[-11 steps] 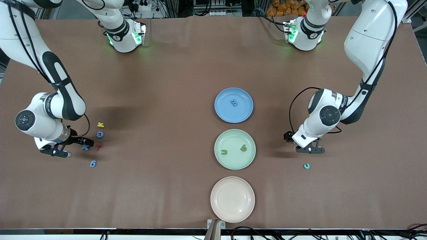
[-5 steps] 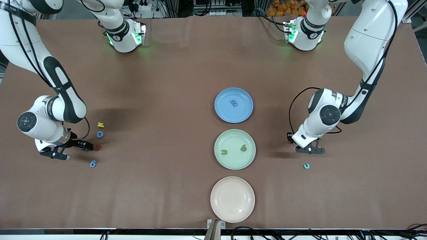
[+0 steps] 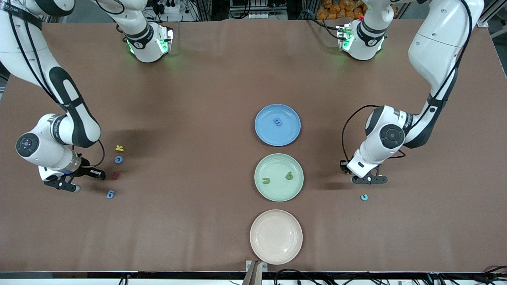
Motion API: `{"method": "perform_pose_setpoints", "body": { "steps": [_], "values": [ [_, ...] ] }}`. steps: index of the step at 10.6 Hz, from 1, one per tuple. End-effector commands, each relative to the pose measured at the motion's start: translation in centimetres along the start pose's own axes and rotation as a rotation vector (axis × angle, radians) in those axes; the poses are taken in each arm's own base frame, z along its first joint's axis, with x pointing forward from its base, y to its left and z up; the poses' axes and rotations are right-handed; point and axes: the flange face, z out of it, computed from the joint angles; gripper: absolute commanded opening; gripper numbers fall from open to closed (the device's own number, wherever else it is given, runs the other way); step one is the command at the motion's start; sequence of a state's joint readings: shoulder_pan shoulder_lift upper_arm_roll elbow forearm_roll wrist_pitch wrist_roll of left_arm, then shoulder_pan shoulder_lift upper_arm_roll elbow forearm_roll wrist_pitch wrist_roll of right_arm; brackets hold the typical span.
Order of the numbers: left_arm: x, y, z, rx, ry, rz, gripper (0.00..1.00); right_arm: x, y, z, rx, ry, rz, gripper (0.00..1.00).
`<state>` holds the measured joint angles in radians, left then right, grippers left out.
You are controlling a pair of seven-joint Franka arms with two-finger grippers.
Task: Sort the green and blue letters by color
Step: 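Grasp the blue x with the right gripper while the left grasps N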
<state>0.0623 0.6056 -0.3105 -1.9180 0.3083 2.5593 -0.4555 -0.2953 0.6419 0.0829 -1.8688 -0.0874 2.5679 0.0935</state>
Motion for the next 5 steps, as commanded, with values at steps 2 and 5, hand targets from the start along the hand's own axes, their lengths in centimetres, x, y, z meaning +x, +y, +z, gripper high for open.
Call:
{"method": "perform_pose_setpoints", "body": {
  "steps": [2, 5],
  "values": [
    [1.7, 7.6, -2.6, -0.045, 0.078, -0.171, 0.00, -0.7, -0.9, 1.1, 0.024, -0.027, 0.009, 0.27],
    [0.7, 14.4, -4.7, -0.090, 0.109, -0.304, 0.00, -0.8, -1.1, 1.1, 0.023, -0.035, 0.004, 0.19]
  ]
}}
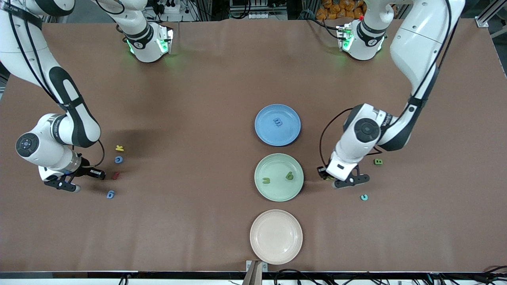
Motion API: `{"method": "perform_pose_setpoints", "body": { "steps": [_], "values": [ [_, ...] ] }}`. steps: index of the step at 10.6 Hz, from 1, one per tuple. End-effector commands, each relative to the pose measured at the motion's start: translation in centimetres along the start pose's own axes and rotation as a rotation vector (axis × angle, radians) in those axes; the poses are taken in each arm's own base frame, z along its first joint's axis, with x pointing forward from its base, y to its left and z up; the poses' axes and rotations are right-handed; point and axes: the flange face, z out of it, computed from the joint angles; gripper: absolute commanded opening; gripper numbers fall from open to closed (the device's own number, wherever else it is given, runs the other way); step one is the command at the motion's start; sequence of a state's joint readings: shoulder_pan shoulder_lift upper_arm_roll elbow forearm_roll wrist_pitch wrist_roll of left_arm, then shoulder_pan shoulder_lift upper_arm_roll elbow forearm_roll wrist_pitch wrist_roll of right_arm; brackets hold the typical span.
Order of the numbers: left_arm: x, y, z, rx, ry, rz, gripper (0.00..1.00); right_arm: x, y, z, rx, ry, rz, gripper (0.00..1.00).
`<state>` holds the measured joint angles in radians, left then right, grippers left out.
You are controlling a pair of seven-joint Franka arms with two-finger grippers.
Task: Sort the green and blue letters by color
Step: 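Carry the x to the blue plate while the left gripper drops N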
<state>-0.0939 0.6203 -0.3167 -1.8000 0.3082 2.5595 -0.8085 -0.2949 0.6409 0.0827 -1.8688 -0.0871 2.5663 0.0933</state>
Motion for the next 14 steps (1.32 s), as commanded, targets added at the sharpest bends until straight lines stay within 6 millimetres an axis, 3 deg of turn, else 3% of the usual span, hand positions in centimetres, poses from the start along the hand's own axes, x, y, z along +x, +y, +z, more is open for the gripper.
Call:
{"method": "perform_pose_setpoints", "body": {
  "steps": [1, 3, 5, 6, 7, 10, 12, 14],
  "values": [
    [-1.7, 6.0, -1.6, -0.044, 0.033, -0.128, 0.00, -0.7, -1.2, 0.5, 0.020, -0.040, 0.001, 0.16],
    [-4.3, 9.6, -1.6, -0.057, 0.028, -0.187, 0.00, -0.3, -2.3, -2.2, 0.018, -0.037, -0.018, 0.09],
    [-4.5, 11.1, -1.9, -0.074, 0.035, -0.228, 0.00, -0.1, -3.7, -4.5, 0.021, -0.036, -0.040, 0.06],
    [-4.7, 11.5, -2.1, -0.075, 0.039, -0.224, 0.67, 0.0, -4.7, -5.7, 0.026, -0.032, -0.053, 0.06],
    [-4.8, 11.3, -1.8, -0.059, 0.051, -0.202, 1.00, -0.3, -6.3, -6.5, 0.033, -0.041, -0.074, 0.06],
    [-4.3, 10.5, -1.9, -0.020, 0.055, -0.189, 1.00, -2.4, -14.1, -9.0, 0.028, -0.090, -0.133, 0.06],
    [-3.6, 9.0, -1.6, 0.021, 0.039, -0.172, 1.00, -5.0, -21.9, -10.2, 0.048, -0.096, -0.098, 0.06],
    [-1.4, 5.4, -1.6, 0.076, 0.022, -0.125, 1.00, -8.6, -29.7, -10.5, 0.048, -0.096, -0.064, 0.06]
  ]
}}
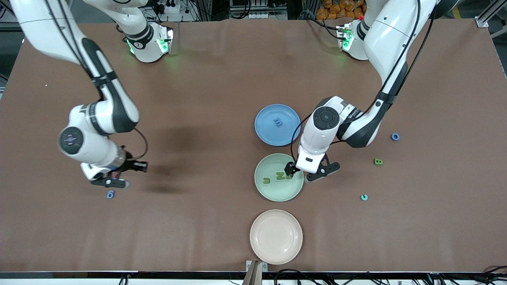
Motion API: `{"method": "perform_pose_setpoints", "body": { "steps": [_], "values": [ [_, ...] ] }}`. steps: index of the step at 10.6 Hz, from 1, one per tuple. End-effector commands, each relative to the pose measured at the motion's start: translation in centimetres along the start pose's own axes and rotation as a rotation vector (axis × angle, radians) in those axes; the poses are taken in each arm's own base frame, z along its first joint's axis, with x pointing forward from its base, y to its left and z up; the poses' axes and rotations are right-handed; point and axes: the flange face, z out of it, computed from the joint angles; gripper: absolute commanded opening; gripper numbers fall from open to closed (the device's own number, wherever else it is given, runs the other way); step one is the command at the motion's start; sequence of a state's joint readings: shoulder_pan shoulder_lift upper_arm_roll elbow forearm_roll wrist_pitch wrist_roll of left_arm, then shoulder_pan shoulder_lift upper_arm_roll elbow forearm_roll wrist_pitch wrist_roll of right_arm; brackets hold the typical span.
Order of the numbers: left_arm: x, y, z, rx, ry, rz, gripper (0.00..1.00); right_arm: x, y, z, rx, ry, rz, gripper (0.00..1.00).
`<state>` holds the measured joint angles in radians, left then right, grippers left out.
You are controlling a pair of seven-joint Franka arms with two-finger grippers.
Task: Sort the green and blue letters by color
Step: 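Carry the x to the blue plate while the left gripper drops N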
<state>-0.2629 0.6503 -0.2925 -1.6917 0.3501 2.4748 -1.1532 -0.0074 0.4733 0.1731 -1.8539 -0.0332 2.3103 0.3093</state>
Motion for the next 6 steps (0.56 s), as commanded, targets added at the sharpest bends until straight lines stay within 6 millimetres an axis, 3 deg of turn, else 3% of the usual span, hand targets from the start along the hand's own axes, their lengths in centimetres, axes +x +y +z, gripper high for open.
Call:
{"method": "perform_pose_setpoints", "body": {
  "steps": [1, 4, 6],
  "values": [
    [4.0, -4.4, -0.3, 0.070, 0.005, 0.083, 1.00, -4.8, -11.2, -0.1, 0.001, -0.007, 0.054, 0.06],
    [7.2, -11.2, 0.1, 0.121, -0.026, 0.209, 1.00, -11.4, -23.8, 0.1, 0.014, 0.003, 0.057, 0.06],
    [8.7, -16.0, 0.5, 0.149, -0.061, 0.298, 1.00, -15.5, -30.2, 0.1, 0.033, 0.011, 0.031, 0.06]
  ]
}}
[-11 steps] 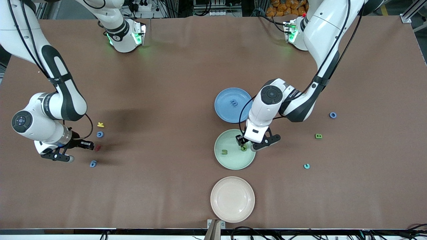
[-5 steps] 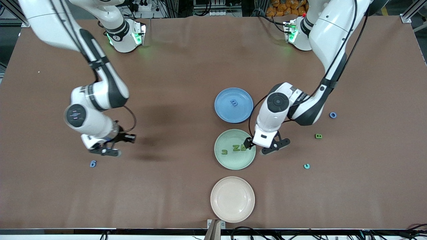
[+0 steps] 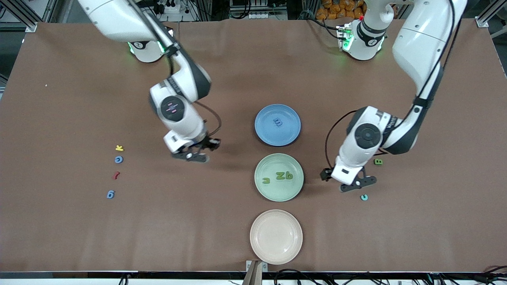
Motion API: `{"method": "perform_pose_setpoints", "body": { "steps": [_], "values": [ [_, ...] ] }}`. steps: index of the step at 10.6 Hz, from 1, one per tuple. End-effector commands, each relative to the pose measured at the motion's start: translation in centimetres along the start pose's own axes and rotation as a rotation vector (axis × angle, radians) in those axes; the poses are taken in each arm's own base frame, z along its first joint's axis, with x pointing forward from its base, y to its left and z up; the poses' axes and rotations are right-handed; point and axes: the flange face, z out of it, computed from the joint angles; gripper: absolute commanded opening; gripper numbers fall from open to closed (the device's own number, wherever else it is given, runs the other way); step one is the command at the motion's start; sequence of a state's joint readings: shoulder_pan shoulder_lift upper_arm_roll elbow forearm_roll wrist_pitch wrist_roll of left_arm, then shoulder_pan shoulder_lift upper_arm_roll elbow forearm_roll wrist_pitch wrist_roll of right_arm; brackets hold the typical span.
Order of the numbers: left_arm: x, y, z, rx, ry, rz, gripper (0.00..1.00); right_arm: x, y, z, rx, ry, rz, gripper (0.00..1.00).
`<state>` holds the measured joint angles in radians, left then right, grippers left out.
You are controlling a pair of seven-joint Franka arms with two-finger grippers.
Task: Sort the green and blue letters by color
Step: 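Drop the x on the blue plate while the left gripper reaches B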
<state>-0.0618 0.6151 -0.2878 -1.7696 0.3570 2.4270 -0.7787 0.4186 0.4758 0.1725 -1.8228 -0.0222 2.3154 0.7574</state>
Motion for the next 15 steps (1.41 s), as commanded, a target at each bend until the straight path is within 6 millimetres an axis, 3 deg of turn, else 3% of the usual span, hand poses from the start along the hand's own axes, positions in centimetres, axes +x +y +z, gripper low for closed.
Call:
{"method": "perform_pose_setpoints", "body": {
  "steps": [1, 4, 7, 8, 9, 13, 15],
  "values": [
    [-0.5, -7.1, -0.2, 0.054, -0.035, 0.158, 1.00, -5.6, -8.8, 0.3, 0.029, 0.008, -0.017, 0.06],
    [-0.7, -12.9, 1.2, 0.063, -0.077, 0.289, 1.00, -10.8, -16.4, 2.5, 0.058, 0.002, -0.054, 0.06],
    [-1.4, -16.5, 2.8, 0.016, -0.059, 0.369, 1.00, -14.8, -20.7, 3.9, 0.115, 0.019, -0.111, 0.12],
    [-1.5, -17.0, 3.3, 0.007, -0.053, 0.385, 1.00, -15.5, -21.5, 3.8, 0.154, 0.031, -0.105, 0.30],
    [-1.4, -17.1, 3.4, 0.000, -0.045, 0.387, 1.00, -16.0, -21.9, 3.7, 0.183, 0.007, -0.005, 0.99],
    [-2.0, -19.6, 4.8, -0.028, -0.020, 0.400, 1.00, -15.3, -21.4, 3.0, 0.182, 0.009, 0.011, 1.00],
    [-2.3, -21.2, 5.3, -0.035, -0.014, 0.413, 1.00, -12.6, -19.2, 2.6, 0.146, 0.006, 0.041, 1.00]
  ]
}}
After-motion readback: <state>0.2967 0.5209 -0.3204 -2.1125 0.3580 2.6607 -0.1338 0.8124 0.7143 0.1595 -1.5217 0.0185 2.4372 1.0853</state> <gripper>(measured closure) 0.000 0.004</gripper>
